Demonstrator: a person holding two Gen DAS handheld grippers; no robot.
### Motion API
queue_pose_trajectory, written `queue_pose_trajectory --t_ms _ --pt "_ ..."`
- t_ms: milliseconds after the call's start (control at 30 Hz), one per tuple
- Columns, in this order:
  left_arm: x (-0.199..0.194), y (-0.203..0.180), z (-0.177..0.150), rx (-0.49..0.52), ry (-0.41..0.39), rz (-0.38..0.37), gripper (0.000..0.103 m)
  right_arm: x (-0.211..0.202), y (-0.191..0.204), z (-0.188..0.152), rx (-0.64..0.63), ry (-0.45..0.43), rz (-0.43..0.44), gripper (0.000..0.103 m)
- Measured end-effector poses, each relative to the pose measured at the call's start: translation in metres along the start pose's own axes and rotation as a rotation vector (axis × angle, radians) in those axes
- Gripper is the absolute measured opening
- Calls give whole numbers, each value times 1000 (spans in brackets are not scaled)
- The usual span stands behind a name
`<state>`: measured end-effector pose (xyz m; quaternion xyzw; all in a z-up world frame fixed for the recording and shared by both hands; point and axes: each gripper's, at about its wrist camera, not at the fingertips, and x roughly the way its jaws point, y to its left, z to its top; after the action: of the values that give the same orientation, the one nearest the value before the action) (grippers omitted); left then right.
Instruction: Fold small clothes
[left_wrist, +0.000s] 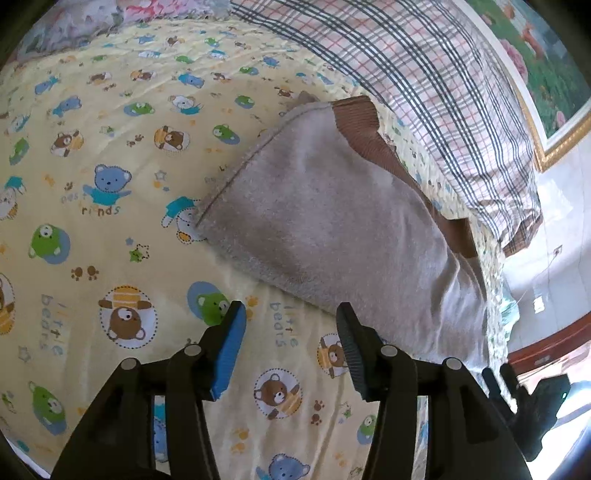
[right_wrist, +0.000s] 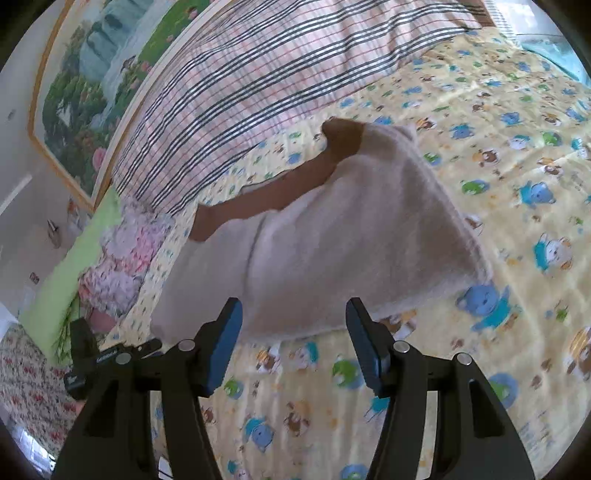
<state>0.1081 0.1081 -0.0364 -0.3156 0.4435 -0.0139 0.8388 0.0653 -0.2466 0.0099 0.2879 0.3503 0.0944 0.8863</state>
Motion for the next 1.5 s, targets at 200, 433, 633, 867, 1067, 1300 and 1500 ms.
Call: queue_pose_trajectory --t_ms 200,433,633,867,1067,1300,1500 --pt "11 5 14 -87 -13 -40 62 1 10 -7 -38 7 2 59" --pt "27 8 35 -167 -70 -32 62 3 6 -6 -11 4 11 59" --pt "42 0 53 -143 -121 5 33 5 1 -2 2 6 12 59" --pt "29 -37 62 -1 -192 -1 7 6 -9 3 27 3 16 59" --pt "9 -122 56 231 -234 -102 6 0 -17 19 34 -14 48 59" --pt "31 -222 18 447 -142 -269 6 -10 -34 60 19 -41 8 59" --pt "102 -246 -22 522 10 -230 6 6 -51 105 27 14 38 60"
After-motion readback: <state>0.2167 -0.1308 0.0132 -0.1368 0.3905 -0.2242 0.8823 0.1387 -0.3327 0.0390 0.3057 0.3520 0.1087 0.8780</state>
